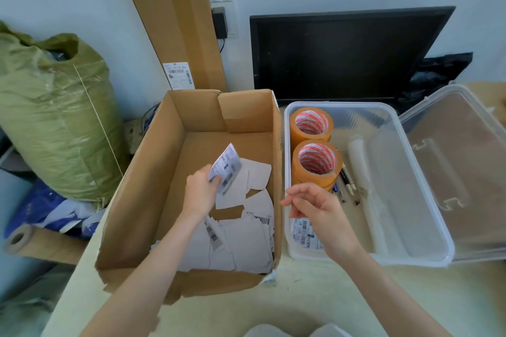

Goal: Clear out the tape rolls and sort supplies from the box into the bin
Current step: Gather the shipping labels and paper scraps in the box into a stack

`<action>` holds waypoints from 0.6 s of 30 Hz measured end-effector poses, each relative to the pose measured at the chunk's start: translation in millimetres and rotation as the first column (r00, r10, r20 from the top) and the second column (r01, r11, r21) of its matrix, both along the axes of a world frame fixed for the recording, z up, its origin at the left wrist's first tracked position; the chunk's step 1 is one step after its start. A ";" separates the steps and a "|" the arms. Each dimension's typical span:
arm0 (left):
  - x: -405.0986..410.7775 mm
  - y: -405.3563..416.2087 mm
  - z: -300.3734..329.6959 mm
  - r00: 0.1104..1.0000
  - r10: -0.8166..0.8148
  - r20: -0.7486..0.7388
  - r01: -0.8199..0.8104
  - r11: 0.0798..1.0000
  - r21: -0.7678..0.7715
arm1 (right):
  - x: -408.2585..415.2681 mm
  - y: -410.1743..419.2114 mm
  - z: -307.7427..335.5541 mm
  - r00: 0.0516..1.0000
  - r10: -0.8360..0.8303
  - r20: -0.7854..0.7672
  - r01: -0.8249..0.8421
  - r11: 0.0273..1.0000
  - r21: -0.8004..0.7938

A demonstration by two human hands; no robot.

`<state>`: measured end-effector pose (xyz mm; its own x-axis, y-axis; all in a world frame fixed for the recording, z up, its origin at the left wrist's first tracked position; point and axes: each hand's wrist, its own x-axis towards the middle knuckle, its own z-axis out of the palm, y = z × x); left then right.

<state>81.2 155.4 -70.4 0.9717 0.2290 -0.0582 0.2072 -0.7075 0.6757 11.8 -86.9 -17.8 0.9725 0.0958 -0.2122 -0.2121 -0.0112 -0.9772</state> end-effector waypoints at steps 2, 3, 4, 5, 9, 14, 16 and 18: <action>-15.9 -7.9 26.7 1.000 -0.023 0.012 0.025 0.978 -0.208 | -0.6 0.4 0.4 1.000 -0.019 0.008 0.019 1.000 0.013; -24.7 -12.3 39.3 0.999 -0.028 0.019 0.033 0.950 -0.310 | -0.8 0.4 0.7 0.999 -0.032 0.013 0.031 0.999 0.020; -33.3 -16.9 48.7 0.999 -0.029 0.029 0.038 0.916 -0.399 | -1.1 0.7 0.7 0.999 -0.046 0.015 0.046 0.999 0.025; -41.3 -22.0 57.0 0.999 -0.033 0.038 0.047 0.879 -0.474 | -1.1 0.8 0.5 0.998 -0.064 0.013 0.063 0.998 0.030; -65.9 -44.9 73.1 0.992 -0.098 0.080 0.126 0.789 -0.602 | -2.5 1.5 1.5 0.994 -0.111 0.019 0.109 0.991 0.072; -78.8 -73.0 71.7 0.971 -0.202 0.126 0.236 0.728 -0.643 | -5.7 0.1 7.5 0.996 -0.047 0.070 0.038 0.991 0.131; -80.8 -79.3 71.9 0.970 -0.202 0.135 0.242 0.767 -0.594 | -6.2 -1.1 8.0 0.997 -0.048 0.060 0.039 0.988 0.151; -82.1 -83.4 73.1 0.969 -0.206 0.136 0.247 0.814 -0.526 | -6.4 -2.6 8.1 0.998 -0.060 0.037 0.053 0.985 0.167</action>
<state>-0.9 72.0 2.7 0.9983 -0.0453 -0.0370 0.0245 -0.2510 0.9677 5.4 -89.5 -9.8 0.9851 0.0711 -0.1569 -0.1666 0.1623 -0.9726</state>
